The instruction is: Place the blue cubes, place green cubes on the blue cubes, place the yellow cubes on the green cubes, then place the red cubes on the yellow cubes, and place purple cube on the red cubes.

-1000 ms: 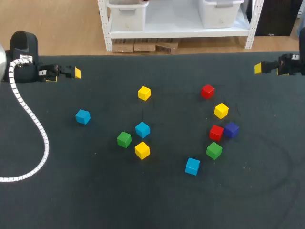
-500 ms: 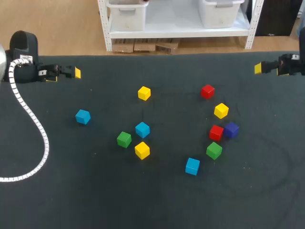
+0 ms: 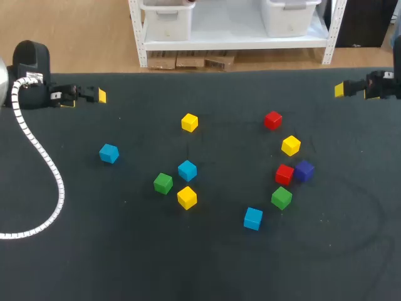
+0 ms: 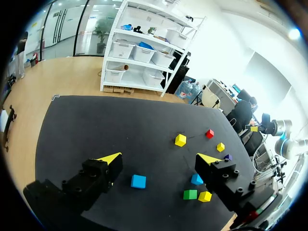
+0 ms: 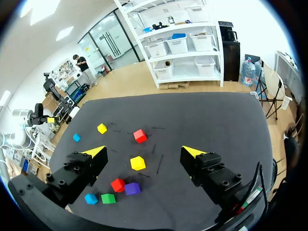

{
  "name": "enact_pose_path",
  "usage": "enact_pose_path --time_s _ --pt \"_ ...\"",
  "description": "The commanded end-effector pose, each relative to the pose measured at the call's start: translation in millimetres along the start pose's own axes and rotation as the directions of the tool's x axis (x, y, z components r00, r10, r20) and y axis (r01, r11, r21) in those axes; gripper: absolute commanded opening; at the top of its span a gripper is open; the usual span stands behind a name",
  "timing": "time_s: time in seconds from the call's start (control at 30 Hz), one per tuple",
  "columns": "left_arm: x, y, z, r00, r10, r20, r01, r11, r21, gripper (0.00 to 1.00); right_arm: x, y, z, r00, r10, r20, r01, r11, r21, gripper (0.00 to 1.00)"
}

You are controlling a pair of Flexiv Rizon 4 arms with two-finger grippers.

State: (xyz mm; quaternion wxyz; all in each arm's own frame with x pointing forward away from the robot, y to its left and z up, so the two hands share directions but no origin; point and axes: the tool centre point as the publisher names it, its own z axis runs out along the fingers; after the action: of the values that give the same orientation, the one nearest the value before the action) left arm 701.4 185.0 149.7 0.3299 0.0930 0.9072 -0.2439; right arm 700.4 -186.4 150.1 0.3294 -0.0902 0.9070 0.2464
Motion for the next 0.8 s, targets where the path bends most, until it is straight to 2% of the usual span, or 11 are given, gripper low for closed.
enact_pose_path --time_s 0.03,0.13,0.2,0.3,0.37,0.43,0.5,0.6,0.67,0.8 --pt "-3.6 -13.1 7.0 0.995 0.104 0.0 -0.104 0.995 0.003 1.0 0.2 0.8 0.3 1.0 0.001 0.001 -0.001 1.0 0.005 1.0" --pt "-5.0 -26.6 17.2 0.967 0.251 -0.044 -0.252 0.968 -0.009 1.0 0.2 0.8 0.3 1.0 0.001 0.001 -0.001 1.0 0.005 1.0" --pt "-6.0 -33.0 21.4 0.949 0.31 -0.059 -0.311 0.951 0.005 1.0 0.2 0.8 0.3 1.0 0.001 0.001 -0.001 1.0 0.005 1.0" --pt "-3.4 -42.6 32.1 0.891 0.441 -0.106 -0.445 0.896 -0.015 1.0 0.2 0.8 0.3 1.0 0.001 0.001 -0.001 1.0 0.005 1.0" --pt "-1.6 -48.2 36.3 0.861 0.495 -0.116 -0.497 0.868 0.016 1.0 0.2 0.8 0.3 1.0 0.001 0.001 -0.001 1.0 0.005 1.0" --pt "1.0 -53.2 41.9 0.803 0.577 -0.147 -0.58 0.814 0.025 1.0 0.2 0.8 0.3 1.0 0.001 0.001 -0.001 1.0 0.005 1.0" --pt "2.8 -56.7 43.8 0.756 0.637 -0.151 -0.636 0.769 0.063 1.0 0.2 0.8 0.3 1.0 0.001 0.001 -0.001 1.0 0.005 1.0" --pt "5.1 -59.9 46.2 0.666 0.728 -0.164 -0.722 0.684 0.103 1.0 0.2 0.8 0.3 1.0 0.001 0.001 -0.001 1.0 0.005 1.0" --pt "7.5 -60.6 47.5 0.583 0.792 -0.181 -0.788 0.605 0.109 1.0 0.2 0.8 0.3 1.0 0.001 0.001 -0.001 1.0 0.005 1.0" --pt "12.5 -60.7 51.0 0.41 0.889 -0.203 -0.876 0.445 0.184 1.0 0.2 0.8 0.3 1.0 0.001 0.001 -0.001 1.0 0.005 1.0"
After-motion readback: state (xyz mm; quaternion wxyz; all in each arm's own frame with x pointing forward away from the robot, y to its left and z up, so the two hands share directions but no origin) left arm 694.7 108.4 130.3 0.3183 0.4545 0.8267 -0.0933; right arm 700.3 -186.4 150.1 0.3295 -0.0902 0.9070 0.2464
